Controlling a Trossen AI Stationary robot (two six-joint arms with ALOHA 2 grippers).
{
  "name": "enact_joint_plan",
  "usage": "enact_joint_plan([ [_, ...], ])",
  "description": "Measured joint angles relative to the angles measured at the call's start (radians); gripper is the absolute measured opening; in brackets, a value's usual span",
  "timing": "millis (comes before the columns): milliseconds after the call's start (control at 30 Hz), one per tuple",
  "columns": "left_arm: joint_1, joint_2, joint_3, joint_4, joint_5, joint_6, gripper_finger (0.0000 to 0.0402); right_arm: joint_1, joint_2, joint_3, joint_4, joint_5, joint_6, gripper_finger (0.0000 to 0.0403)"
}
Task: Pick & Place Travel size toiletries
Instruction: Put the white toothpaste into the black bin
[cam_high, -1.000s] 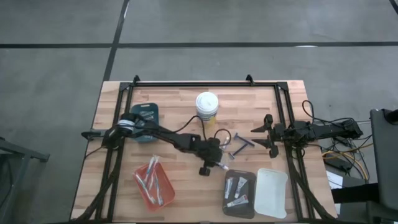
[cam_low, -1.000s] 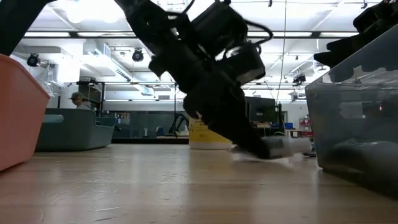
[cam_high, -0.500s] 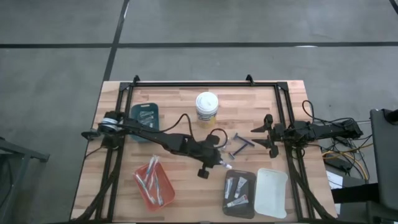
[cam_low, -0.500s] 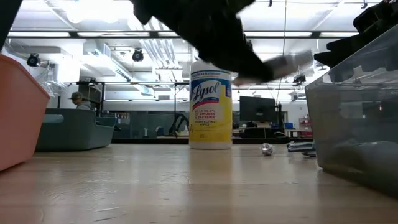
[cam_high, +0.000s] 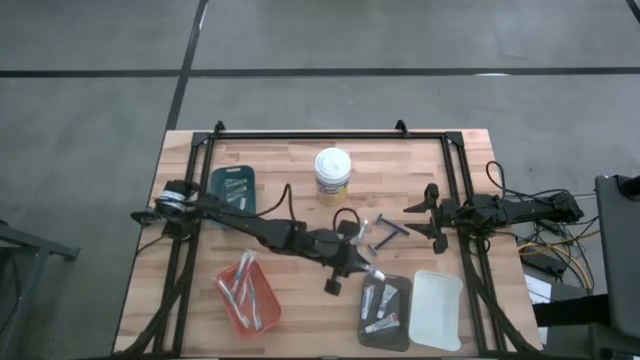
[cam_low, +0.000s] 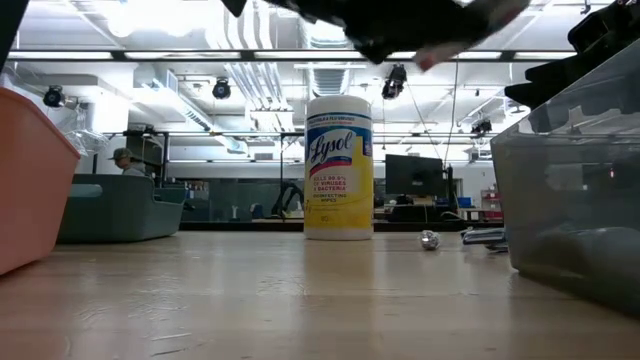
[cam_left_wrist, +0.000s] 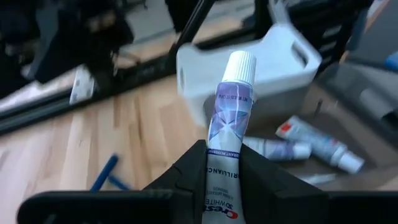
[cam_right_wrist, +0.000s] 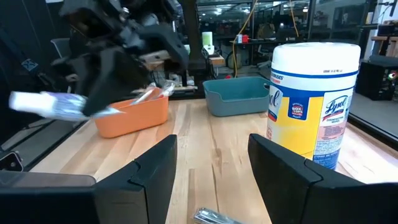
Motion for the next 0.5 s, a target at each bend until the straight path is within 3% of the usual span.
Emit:
enact_joint_plan([
  [300,-0.043,0.096,0.031,0.164,0.003,0.001,0.0076,0.000,0.000,0.000,0.000,0.000,0.000,0.0196],
  [500,-0.058,0.208,0.174,0.093,0.004,0.028,0.0076,0.000,0.000,0.000,0.000,0.000,-0.001,0.0196],
])
